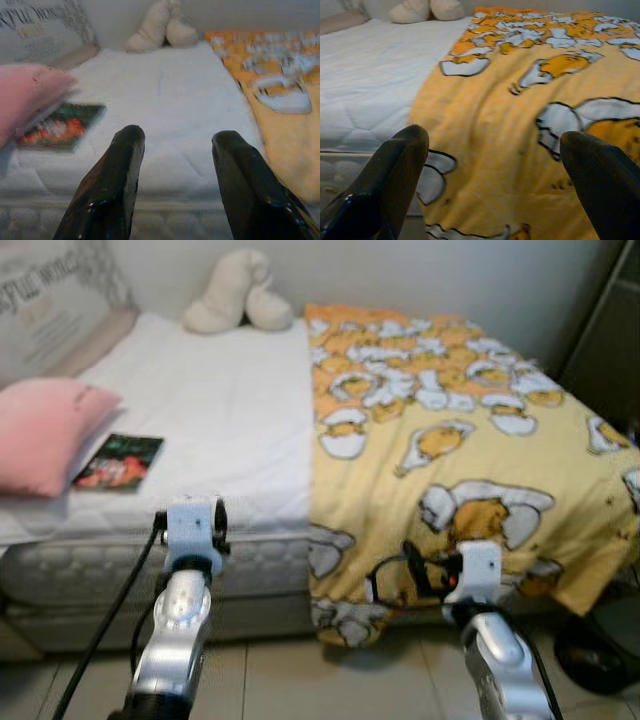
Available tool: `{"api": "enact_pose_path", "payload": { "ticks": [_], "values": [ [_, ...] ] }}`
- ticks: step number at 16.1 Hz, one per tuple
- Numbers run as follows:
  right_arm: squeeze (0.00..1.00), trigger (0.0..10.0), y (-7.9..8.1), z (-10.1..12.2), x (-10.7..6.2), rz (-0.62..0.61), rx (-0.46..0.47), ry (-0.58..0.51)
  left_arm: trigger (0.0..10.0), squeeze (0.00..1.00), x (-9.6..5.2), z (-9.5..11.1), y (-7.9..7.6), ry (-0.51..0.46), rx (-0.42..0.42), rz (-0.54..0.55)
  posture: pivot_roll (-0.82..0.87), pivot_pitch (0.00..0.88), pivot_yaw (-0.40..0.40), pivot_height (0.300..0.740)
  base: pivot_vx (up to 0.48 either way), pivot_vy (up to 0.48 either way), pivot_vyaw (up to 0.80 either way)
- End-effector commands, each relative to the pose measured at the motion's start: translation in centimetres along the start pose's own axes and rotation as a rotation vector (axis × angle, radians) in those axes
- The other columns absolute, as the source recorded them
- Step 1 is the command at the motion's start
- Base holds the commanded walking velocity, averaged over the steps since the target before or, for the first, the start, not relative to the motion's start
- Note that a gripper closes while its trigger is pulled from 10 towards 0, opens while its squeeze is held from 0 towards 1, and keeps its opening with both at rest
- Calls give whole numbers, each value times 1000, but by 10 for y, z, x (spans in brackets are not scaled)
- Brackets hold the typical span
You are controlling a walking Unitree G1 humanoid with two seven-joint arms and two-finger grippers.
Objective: Clean up the room
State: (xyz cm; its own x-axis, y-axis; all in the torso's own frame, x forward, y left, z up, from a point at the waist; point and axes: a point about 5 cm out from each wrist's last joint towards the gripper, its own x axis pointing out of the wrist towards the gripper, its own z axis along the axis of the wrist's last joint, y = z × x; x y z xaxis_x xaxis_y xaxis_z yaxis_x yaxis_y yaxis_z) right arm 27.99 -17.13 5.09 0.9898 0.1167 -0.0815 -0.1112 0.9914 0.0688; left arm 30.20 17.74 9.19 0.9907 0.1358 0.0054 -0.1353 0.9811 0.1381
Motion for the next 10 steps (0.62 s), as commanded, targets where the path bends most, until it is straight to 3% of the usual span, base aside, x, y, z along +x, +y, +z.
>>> {"api": "enact_pose_path", "payload": {
  "ticks": [1,3,4,6,7,10],
  "values": [
    [0,10000,-3,8,0,-5,-2,-41,10000,0,-3,-6,-9,32,19,-42,87,0,-2,740,0,-472,0],
    [0,10000,-3,10,0,-7,8,-54,10000,0,-8,-23,-14,108,24,-122,80,0,2,740,0,-377,0],
    [0,10000,-6,10,-4,0,8,-50,10000,0,-9,-29,-7,131,22,-93,77,0,1,740,0,0,0],
    [0,10000,-8,8,-8,6,3,-42,10000,0,-9,-28,4,122,20,-63,76,0,-1,740,0,0,0],
    [0,10000,-10,7,-11,4,3,-45,10000,0,-11,-29,7,127,18,-45,73,0,-6,740,0,-480,0],
    [0,10000,-9,12,-15,12,6,-73,10000,0,-13,-21,-5,63,7,-91,67,0,-5,740,0,-475,0]
  ]
}}
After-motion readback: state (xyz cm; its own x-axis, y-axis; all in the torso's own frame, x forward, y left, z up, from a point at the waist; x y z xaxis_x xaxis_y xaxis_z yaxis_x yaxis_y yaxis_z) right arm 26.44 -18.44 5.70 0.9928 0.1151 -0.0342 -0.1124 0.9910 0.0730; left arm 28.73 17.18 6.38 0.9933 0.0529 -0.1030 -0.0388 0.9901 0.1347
